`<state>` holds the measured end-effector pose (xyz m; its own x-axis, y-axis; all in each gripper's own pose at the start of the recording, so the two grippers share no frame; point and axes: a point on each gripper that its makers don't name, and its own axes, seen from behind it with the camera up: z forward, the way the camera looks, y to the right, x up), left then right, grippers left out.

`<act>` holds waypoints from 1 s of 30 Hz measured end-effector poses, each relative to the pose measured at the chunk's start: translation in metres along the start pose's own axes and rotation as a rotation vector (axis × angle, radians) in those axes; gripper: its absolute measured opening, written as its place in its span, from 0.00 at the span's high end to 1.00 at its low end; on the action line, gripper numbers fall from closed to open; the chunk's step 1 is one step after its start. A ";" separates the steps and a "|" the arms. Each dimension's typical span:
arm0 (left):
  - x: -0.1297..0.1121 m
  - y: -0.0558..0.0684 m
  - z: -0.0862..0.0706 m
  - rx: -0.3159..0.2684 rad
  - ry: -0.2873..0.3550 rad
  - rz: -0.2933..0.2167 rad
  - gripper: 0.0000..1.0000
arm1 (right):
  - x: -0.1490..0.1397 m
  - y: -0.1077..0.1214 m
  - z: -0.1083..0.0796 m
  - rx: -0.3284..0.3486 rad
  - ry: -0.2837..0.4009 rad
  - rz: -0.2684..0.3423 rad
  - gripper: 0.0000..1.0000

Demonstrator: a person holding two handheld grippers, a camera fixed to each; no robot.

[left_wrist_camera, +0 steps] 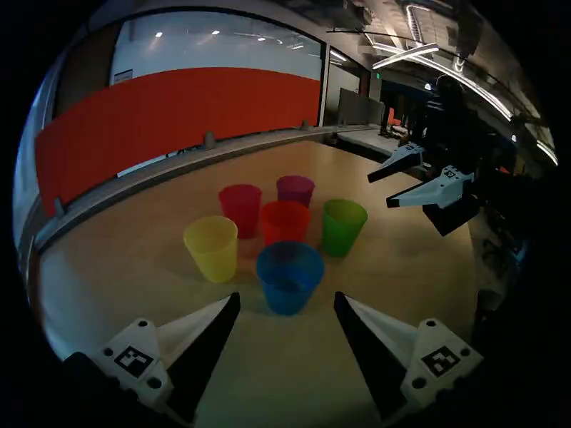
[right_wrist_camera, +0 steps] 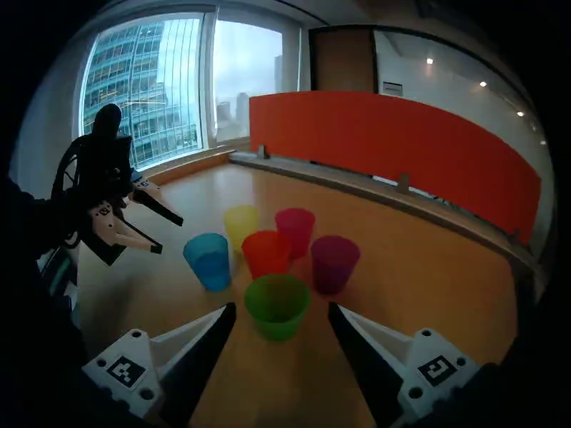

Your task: Pour water

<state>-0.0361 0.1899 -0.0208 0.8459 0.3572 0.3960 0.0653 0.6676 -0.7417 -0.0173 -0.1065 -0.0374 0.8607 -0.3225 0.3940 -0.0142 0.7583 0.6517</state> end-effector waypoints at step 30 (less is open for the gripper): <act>-0.009 0.004 0.059 -0.036 -0.105 0.066 0.02 | -0.027 0.001 0.036 0.026 -0.072 -0.026 0.00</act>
<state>-0.0747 0.2280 0.0052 0.7892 0.4670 0.3988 0.0320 0.6172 -0.7862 -0.0586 -0.1178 -0.0238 0.8222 -0.3827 0.4214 -0.0059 0.7345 0.6786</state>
